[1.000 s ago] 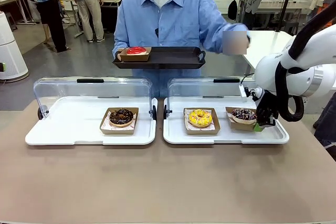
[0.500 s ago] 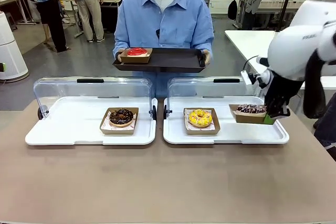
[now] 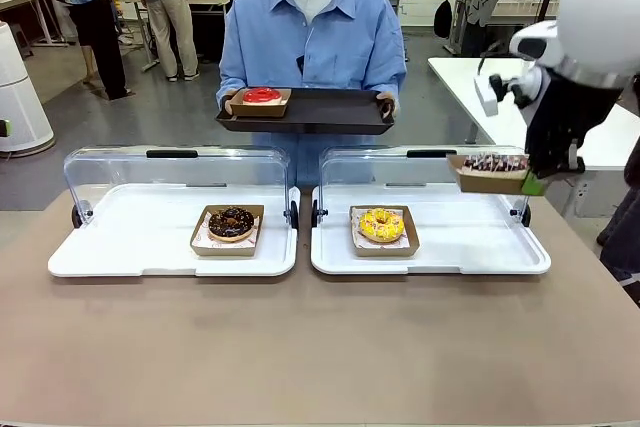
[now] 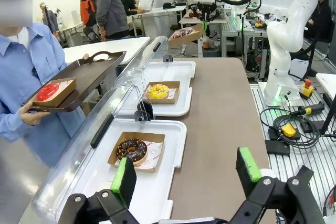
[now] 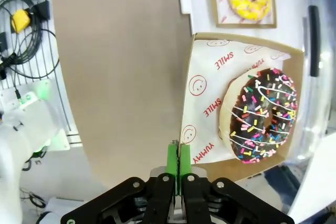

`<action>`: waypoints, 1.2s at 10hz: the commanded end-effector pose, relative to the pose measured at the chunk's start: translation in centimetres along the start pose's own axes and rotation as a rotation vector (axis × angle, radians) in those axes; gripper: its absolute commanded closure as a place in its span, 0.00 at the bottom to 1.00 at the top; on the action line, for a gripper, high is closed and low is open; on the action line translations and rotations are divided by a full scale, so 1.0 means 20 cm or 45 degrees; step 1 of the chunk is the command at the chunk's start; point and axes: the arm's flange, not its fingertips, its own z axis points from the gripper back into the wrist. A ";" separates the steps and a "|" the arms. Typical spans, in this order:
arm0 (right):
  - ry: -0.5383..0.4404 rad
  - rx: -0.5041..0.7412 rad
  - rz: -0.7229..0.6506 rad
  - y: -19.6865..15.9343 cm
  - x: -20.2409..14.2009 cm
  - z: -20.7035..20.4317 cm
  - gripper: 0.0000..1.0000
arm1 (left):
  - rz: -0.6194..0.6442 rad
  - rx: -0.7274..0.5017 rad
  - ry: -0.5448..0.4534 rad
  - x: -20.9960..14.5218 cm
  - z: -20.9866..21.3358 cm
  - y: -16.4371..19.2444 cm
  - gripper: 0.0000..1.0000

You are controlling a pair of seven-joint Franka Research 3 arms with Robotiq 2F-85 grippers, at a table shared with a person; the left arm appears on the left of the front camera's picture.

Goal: Provide the desired donut to the person.
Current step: Pick up and lift the Paper togo box containing the Donut pointed at by the person.

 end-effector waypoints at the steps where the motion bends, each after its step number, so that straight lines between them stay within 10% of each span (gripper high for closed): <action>1: 0.030 -0.019 -0.029 0.00 0.02 0.11 1.00 | -0.001 0.020 0.000 0.00 0.00 0.00 0.00; 12: -0.018 -0.020 -0.005 0.01 0.03 0.16 1.00 | -0.001 0.020 0.000 0.00 0.00 0.00 0.00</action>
